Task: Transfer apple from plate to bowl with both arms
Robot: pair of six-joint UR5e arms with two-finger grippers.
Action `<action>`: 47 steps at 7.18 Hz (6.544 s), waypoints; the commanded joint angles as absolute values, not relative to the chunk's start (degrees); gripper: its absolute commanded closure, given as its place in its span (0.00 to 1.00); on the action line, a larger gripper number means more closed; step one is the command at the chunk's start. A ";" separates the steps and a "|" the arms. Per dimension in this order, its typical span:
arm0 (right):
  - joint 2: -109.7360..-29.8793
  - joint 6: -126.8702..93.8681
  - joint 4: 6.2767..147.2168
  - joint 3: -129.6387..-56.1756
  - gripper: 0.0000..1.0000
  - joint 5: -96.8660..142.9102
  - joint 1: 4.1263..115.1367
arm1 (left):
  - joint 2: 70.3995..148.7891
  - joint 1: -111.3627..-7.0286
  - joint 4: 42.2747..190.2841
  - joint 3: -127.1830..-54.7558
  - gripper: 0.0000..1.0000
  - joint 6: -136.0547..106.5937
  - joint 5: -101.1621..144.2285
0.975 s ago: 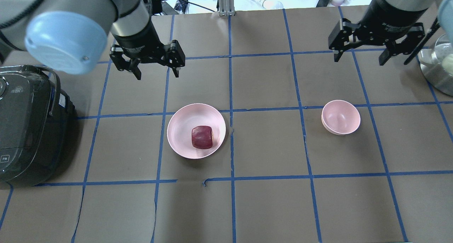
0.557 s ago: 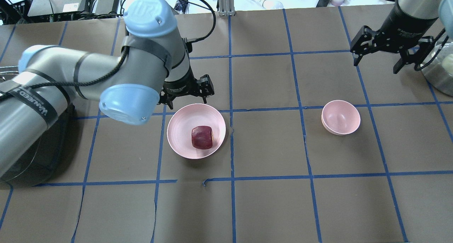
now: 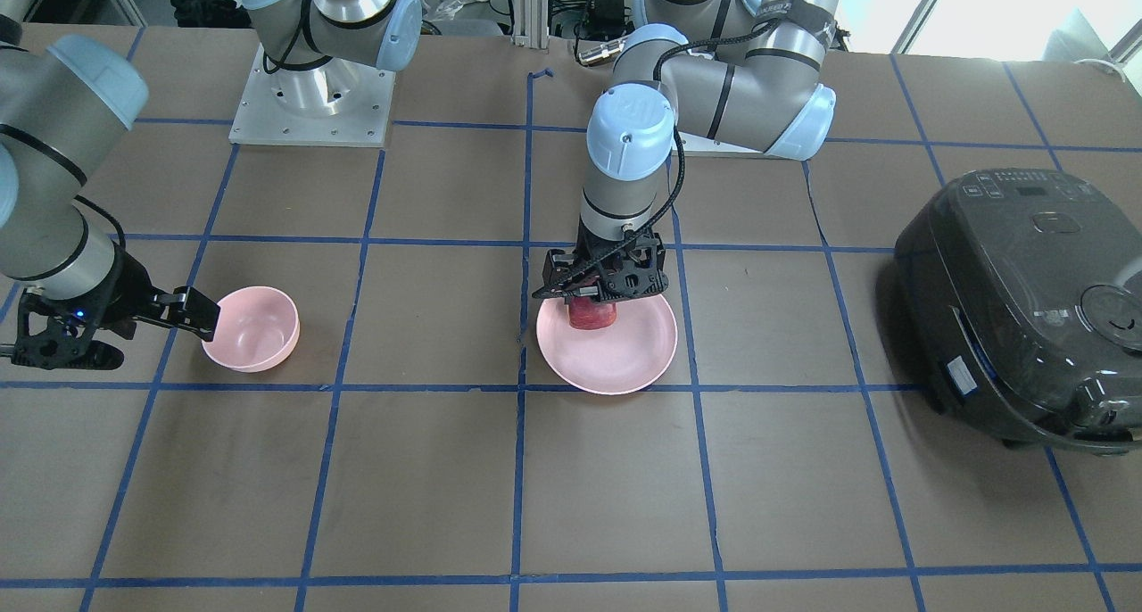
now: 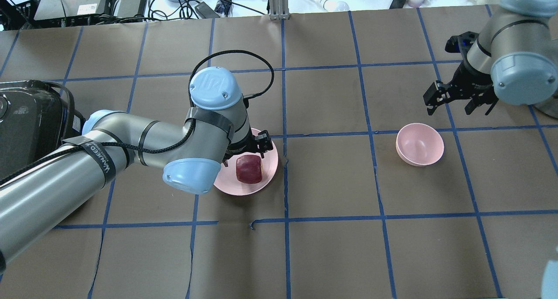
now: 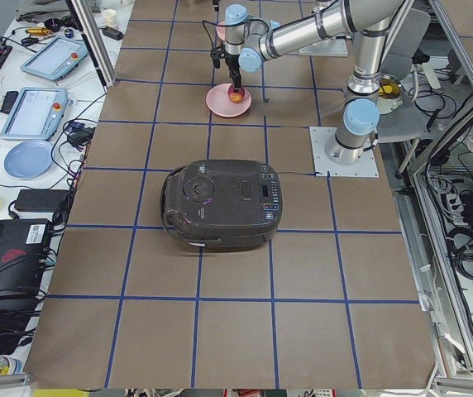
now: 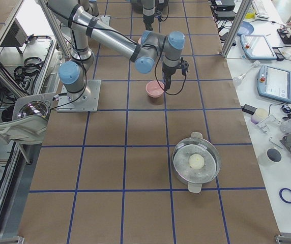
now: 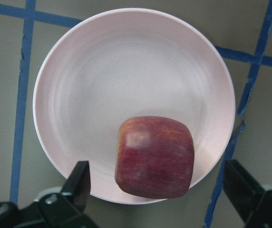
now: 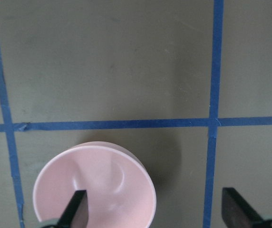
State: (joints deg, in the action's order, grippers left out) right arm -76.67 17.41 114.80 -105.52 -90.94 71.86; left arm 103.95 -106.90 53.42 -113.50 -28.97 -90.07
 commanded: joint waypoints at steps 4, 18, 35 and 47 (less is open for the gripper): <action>-72.69 20.65 119.97 -111.70 0.00 -90.09 69.70 | 108.02 -106.88 53.09 -113.38 0.17 -27.52 -88.59; -72.95 4.04 115.37 -109.92 1.00 -71.37 88.94 | 107.14 -106.87 76.46 -89.47 1.00 -23.72 -88.33; -84.46 5.27 101.74 -95.92 0.00 -92.98 81.04 | 119.62 -114.96 58.71 -95.19 0.00 -42.98 -62.04; -91.49 4.22 98.26 -91.49 0.00 -89.82 88.68 | 97.22 -113.38 93.58 -77.34 0.00 -22.30 -89.67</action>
State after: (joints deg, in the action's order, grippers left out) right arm -91.01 4.22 98.38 -91.51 -89.84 88.65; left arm 99.26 -113.52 90.69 -76.86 -29.22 -82.13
